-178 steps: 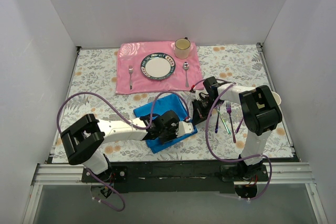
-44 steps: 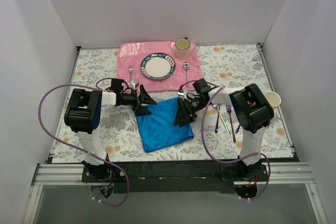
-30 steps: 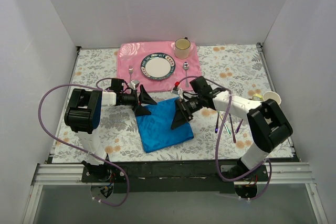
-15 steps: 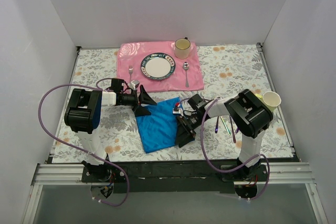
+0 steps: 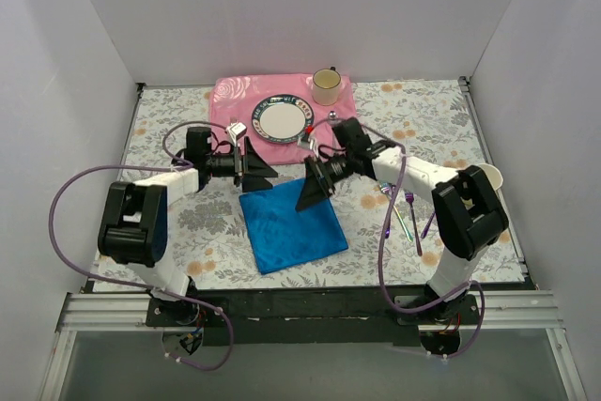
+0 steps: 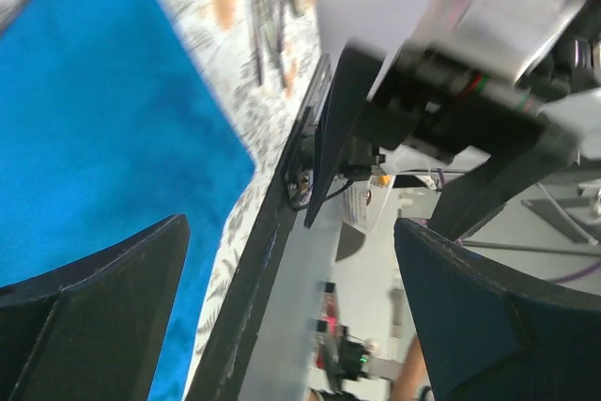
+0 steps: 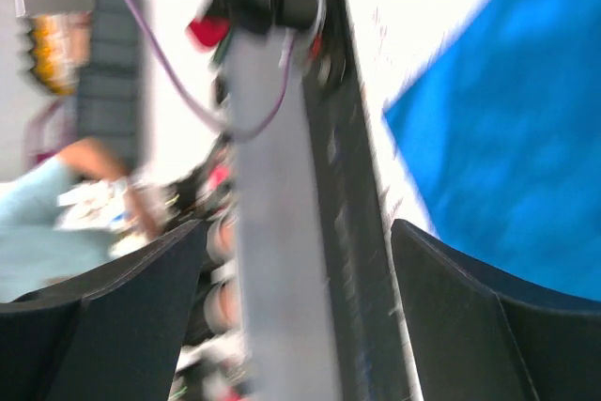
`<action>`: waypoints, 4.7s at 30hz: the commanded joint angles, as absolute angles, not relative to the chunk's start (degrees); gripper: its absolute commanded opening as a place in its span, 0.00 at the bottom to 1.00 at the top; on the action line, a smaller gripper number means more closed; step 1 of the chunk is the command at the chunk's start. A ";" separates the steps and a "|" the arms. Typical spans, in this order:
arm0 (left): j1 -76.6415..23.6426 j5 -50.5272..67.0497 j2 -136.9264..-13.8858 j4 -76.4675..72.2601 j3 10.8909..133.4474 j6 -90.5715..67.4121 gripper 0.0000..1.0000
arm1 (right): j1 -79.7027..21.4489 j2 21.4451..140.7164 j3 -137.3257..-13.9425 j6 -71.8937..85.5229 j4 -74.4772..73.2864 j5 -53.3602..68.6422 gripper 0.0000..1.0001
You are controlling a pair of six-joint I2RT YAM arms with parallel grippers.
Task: Fold the napkin into a case and place the utensils inside
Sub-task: Smooth out the square-folded napkin at the center of the board.
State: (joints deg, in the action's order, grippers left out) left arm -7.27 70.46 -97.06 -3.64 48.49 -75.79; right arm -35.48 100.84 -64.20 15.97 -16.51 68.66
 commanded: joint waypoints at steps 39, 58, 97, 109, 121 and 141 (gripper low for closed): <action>-4.13 53.44 -112.94 -21.02 40.61 -95.72 0.08 | -27.95 129.82 -67.94 44.65 23.82 53.88 0.06; -3.34 52.12 -109.87 -16.61 41.57 -89.39 0.00 | -32.08 121.99 -73.91 53.25 30.23 53.26 0.37; -3.43 46.32 -110.65 -8.62 42.80 -87.80 0.00 | -28.57 132.54 -76.82 60.47 36.74 58.97 0.80; -3.34 45.79 -110.74 -8.17 43.07 -87.71 0.00 | -24.79 131.13 -75.15 58.71 34.46 61.43 0.82; -3.51 52.98 -108.81 -17.27 42.63 -89.29 0.00 | -24.61 126.41 -77.61 61.87 38.93 65.30 0.89; -15.82 53.00 -103.97 -27.60 44.03 -99.05 0.00 | -27.86 113.72 -54.14 70.32 50.62 61.88 0.99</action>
State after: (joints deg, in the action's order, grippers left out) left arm -15.66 55.24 -101.54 -28.34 45.76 -97.60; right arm -27.05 112.16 -55.07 68.47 44.01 61.84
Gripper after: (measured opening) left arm 0.015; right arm 0.985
